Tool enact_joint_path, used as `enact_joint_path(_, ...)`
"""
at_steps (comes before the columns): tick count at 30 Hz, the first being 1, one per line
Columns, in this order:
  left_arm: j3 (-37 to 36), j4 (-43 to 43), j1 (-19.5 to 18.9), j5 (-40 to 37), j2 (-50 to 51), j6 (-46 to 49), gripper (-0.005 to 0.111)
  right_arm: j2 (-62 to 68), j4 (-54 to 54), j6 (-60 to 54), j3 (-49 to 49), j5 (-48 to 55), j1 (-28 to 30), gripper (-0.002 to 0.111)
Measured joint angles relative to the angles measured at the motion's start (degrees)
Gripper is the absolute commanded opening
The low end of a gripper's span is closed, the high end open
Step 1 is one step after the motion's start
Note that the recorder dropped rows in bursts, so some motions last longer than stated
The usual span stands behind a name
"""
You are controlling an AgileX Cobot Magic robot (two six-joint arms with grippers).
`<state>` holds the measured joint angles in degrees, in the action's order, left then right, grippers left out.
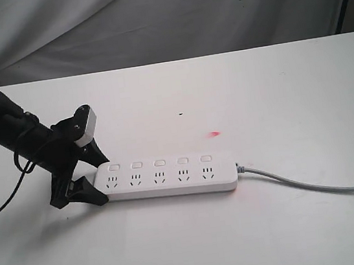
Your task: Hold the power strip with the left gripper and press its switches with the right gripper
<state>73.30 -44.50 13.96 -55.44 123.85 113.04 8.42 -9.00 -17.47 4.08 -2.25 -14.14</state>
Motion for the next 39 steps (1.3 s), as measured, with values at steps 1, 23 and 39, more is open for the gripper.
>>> enact_joint_path(1, 0.00, 0.00, 0.00, 0.00, 0.00, 0.00, 0.057, 0.00, 0.94, 1.29, -1.12, -1.03, 0.00, 0.000)
enact_joint_path(23, 0.00, 0.00, 0.00, 0.00, 0.00, 0.00, 0.057, 0.00, 2.81, 3.63, -3.92, -3.44, 0.00, 0.000)
enact_joint_path(39, 0.00, 0.00, 0.00, 0.00, 0.00, 0.00, 0.057, 0.00, 2.92, 3.75, -3.92, -3.44, 0.00, 0.000)
